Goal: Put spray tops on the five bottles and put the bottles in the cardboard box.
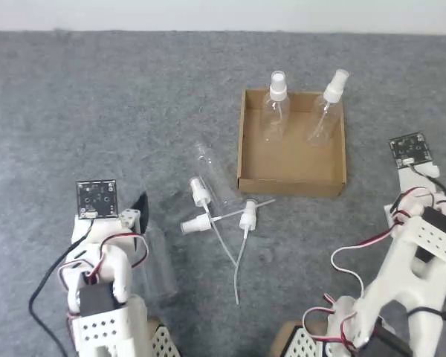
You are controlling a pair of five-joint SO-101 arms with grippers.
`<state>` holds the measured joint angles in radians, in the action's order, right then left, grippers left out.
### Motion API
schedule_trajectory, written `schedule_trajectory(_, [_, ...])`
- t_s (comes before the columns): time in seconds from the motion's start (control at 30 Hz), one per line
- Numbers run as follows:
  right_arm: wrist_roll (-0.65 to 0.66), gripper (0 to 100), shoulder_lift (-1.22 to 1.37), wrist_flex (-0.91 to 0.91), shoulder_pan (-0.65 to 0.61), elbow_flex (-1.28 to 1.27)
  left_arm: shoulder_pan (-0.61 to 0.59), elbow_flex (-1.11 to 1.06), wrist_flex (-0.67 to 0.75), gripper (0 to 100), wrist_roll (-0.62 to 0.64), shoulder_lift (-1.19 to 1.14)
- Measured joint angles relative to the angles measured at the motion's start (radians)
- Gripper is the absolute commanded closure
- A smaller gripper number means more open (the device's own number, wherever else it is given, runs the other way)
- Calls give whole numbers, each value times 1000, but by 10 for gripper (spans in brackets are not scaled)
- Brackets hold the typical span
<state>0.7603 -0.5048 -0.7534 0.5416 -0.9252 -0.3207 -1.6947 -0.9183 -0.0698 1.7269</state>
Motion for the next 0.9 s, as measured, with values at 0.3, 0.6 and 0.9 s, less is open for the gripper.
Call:
schedule_trajectory(0.3, [0, 829, 0, 0, 0, 0, 0, 0, -213, 750, 0, 0])
schedule_trajectory(0.6, [2, 831, 0, -31, 20, 0, 0, 0, -213, 750, 0, 0])
schedule_trajectory(0.9, [2, 831, 0, -44, 20, 0, 0, 0, -213, 750, 0, 0])
